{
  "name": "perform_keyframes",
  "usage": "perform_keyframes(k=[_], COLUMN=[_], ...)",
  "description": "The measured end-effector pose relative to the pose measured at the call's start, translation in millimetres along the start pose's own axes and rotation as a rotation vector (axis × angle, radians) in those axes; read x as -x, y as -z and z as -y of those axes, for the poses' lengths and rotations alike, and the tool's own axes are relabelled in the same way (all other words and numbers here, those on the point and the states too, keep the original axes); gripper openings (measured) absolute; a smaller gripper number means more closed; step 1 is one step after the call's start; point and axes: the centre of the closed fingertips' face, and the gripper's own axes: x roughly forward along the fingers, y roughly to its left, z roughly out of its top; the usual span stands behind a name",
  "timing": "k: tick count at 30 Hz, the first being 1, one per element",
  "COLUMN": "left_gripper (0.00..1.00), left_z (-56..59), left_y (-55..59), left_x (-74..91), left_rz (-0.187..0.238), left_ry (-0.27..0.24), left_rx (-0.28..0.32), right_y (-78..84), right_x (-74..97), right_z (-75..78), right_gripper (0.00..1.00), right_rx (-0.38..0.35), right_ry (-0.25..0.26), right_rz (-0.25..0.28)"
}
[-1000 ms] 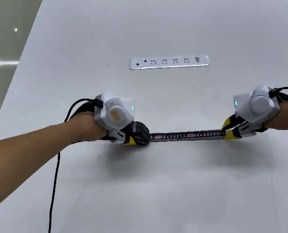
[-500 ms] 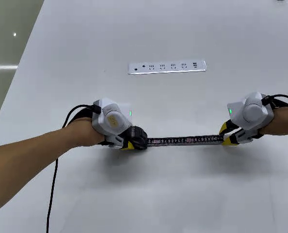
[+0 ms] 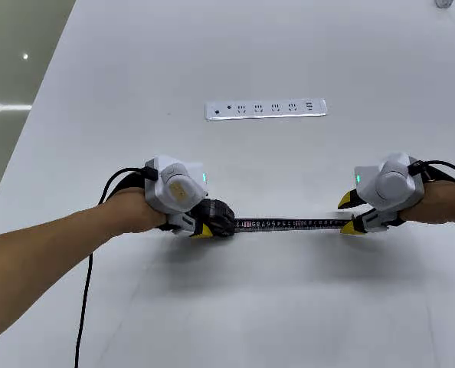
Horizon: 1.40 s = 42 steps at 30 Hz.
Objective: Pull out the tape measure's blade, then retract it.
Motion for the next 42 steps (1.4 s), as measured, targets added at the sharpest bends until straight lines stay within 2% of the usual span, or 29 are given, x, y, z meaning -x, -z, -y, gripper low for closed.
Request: perform_keyframes(k=[3, 10, 14, 18, 20, 24, 26, 28, 30, 33, 40, 42], left_gripper=[0.51, 0.59, 0.62, 0.64, 0.65, 0.67, 0.67, 0.68, 0.68, 0.69, 0.72, 0.73], left_z=[-1.2, -2.3, -2.2, 1.6, 5.4, 5.8, 7.5, 6.4, 6.0, 5.9, 11.8, 15.6], left_y=[1.9, 6.2, 7.0, 9.3, 9.5, 11.5, 14.8, 13.3, 14.8, 15.4, 16.8, 17.9], left_x=[3.2, 13.2, 14.3, 27.5, 30.9, 36.0, 40.1, 44.5, 49.0, 56.0, 75.2, 78.9], left_rz=[0.004, 0.013, 0.012, 0.039, 0.048, 0.069, 0.055, 0.075, 0.079, 0.094, 0.131, 0.129], left_ry=[-0.019, -0.082, -0.089, -0.146, -0.148, -0.183, -0.200, -0.227, -0.252, -0.281, -0.357, -0.367], left_rx=[0.035, 0.101, 0.109, 0.206, 0.234, 0.300, 0.318, 0.346, 0.387, 0.426, 0.559, 0.573], right_y=[1.7, 4.4, 4.6, 5.3, 3.4, 0.2, -1.1, 0.6, -3.9, -4.4, 3.6, 4.8], right_x=[6.6, 22.7, 24.4, 36.7, 40.9, 48.3, 51.3, 54.8, 58.3, 61.4, 65.9, 68.0], right_z=[2.0, 1.1, 0.1, -5.1, -6.1, -7.8, -9.3, -9.9, -11.3, -13.8, -17.7, -21.8], right_gripper=[0.31, 0.34, 0.35, 0.35, 0.34, 0.35, 0.36, 0.36, 0.38, 0.38, 0.39, 0.39], right_rx=[-0.032, -0.162, -0.174, -0.243, -0.266, -0.306, -0.328, -0.380, -0.420, -0.449, -0.538, -0.574], right_ry=[0.027, 0.120, 0.130, 0.226, 0.252, 0.295, 0.316, 0.349, 0.367, 0.395, 0.445, 0.472], right_rz=[0.006, 0.054, 0.057, 0.077, 0.091, 0.110, 0.117, 0.116, 0.150, 0.163, 0.185, 0.192])
